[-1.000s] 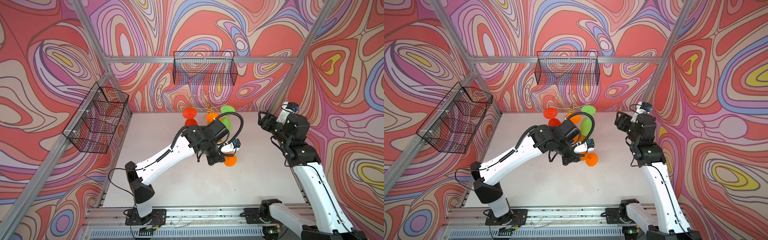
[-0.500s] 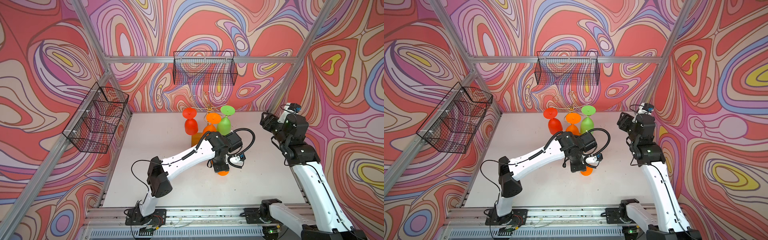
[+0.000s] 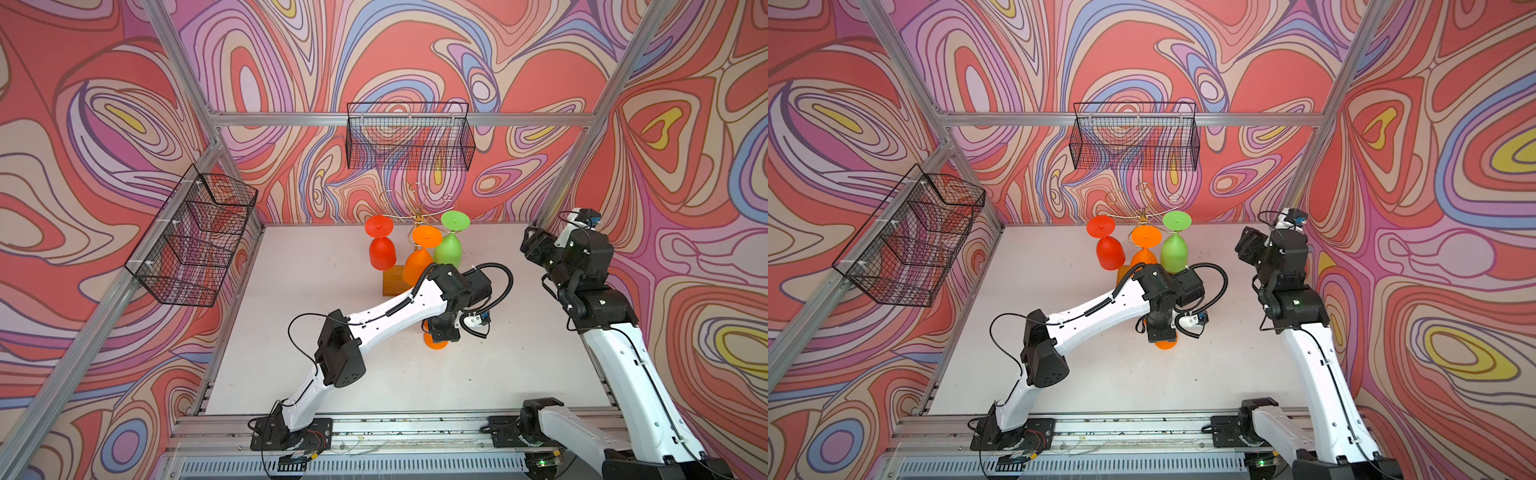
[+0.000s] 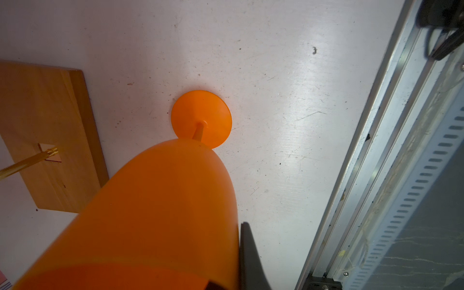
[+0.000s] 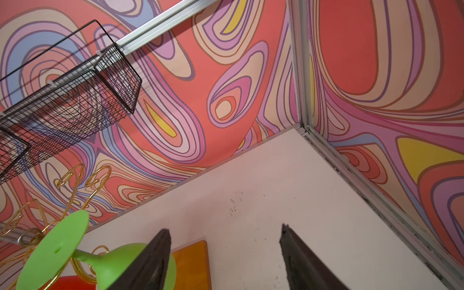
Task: Take the wine glass off the wine glass rack
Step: Place the wine glass at the center of the table.
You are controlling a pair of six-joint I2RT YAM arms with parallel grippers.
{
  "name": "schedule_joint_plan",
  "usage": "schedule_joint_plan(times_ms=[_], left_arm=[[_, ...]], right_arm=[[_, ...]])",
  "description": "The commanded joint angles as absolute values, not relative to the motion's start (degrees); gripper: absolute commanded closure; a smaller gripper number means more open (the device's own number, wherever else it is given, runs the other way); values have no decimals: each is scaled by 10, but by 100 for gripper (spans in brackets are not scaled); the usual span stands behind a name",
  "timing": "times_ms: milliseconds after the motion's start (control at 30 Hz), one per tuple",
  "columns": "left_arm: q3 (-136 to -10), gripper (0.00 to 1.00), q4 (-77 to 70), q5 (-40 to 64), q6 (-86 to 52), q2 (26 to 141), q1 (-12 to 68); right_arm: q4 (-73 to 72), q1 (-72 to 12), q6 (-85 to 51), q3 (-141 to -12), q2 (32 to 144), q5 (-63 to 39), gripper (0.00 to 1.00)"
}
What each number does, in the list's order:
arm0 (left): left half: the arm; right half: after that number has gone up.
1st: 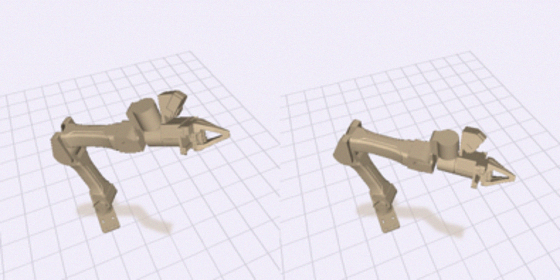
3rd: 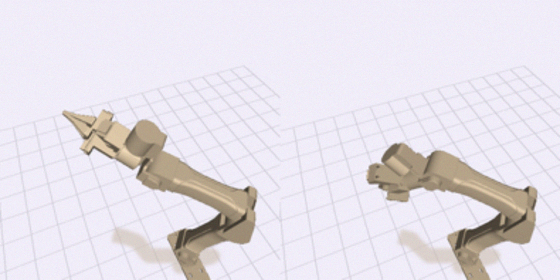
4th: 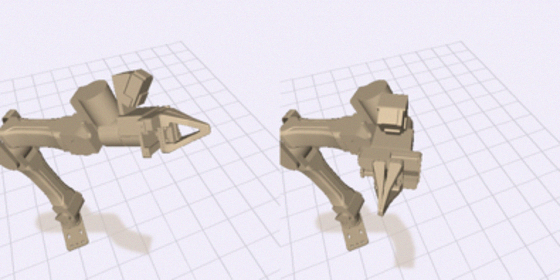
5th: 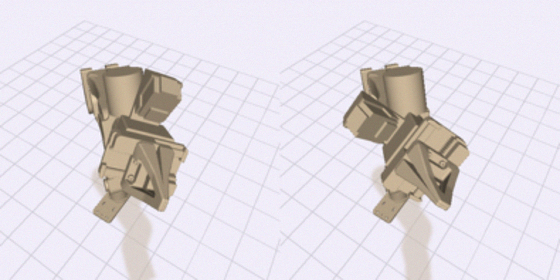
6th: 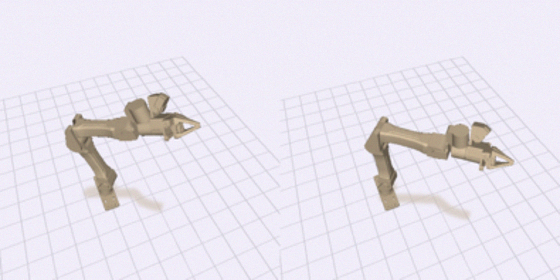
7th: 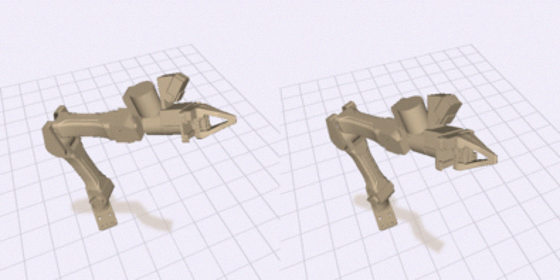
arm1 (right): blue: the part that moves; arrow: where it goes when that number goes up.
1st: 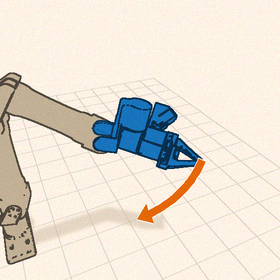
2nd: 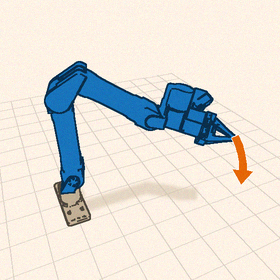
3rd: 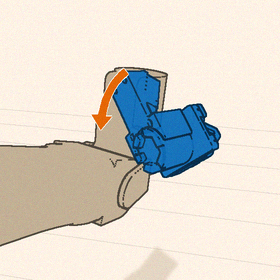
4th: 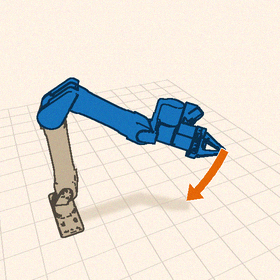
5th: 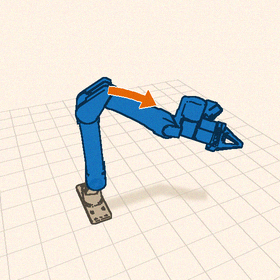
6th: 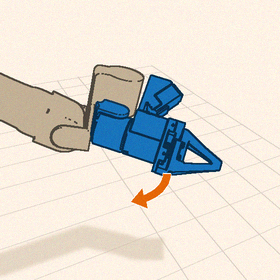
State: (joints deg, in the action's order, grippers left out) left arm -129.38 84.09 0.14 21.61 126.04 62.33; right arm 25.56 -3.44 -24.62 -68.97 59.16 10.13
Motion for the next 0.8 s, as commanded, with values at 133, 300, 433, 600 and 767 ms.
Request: schedule_joint_plan(times_ms=[133, 300, 433, 600, 767], left_arm=[[-1322, 100, 875, -9, 236, 1279, 627], [-1330, 85, 875, -18, 240, 1290, 627], [-1335, 72, 873, -16, 243, 1294, 627], [-1346, 53, 864, -28, 246, 1293, 627], [-1353, 41, 846, -46, 246, 1277, 627]], right_arm=[[265, -32, -237, -681, 586, 113, 27], [265, -32, -237, -681, 585, 111, 27], [267, -32, -235, -683, 583, 113, 27], [267, -32, -234, -685, 582, 115, 27], [266, -32, -234, -685, 584, 114, 27]])
